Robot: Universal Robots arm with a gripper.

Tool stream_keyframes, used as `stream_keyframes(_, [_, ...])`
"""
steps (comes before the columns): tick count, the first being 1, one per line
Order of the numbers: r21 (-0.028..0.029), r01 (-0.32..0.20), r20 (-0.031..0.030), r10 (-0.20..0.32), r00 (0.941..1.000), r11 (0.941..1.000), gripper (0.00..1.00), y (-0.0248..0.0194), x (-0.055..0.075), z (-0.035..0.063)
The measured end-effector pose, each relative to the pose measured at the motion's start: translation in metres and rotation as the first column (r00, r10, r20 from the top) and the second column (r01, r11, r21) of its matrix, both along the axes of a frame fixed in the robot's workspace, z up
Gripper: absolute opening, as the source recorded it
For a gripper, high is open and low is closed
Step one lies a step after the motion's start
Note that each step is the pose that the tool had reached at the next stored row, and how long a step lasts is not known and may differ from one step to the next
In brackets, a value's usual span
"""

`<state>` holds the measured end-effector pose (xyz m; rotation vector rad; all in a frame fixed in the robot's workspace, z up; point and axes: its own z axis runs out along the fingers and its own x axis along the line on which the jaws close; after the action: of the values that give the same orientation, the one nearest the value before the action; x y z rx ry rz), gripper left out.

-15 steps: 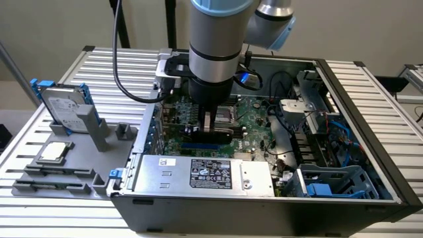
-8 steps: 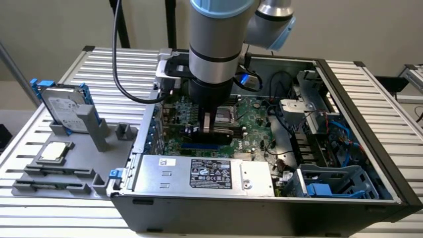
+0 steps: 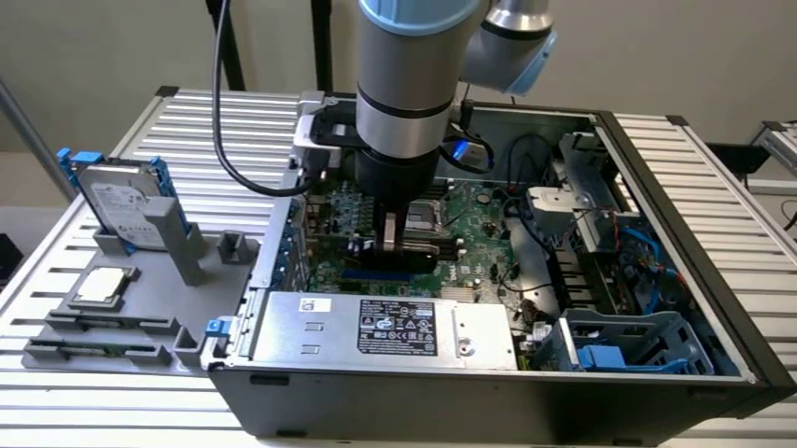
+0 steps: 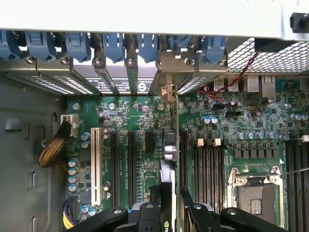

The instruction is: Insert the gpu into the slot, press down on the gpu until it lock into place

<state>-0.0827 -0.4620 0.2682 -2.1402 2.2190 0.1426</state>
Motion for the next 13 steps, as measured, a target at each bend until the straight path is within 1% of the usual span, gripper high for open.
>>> stream_keyframes(2, [-0.0025, -0.013, -0.0002, 0.013, 0.9999, 0.9999, 0.26, 0.0, 0.0, 0.0001])
stream_keyframes(5, [-0.0035, -0.028, -0.0001, 0.028, 0.9996, 0.9996, 0.26, -0.0001, 0.0, 0.0001])
stream_keyframes(10, [-0.0036, -0.025, -0.0003, 0.025, 0.9997, 0.9997, 0.26, 0.0, 0.0001, 0.0001])
stream_keyframes(13, [-0.0036, -0.01, -0.0002, 0.01, 0.9999, 0.9999, 0.26, 0.0, 0.0002, 0.0])
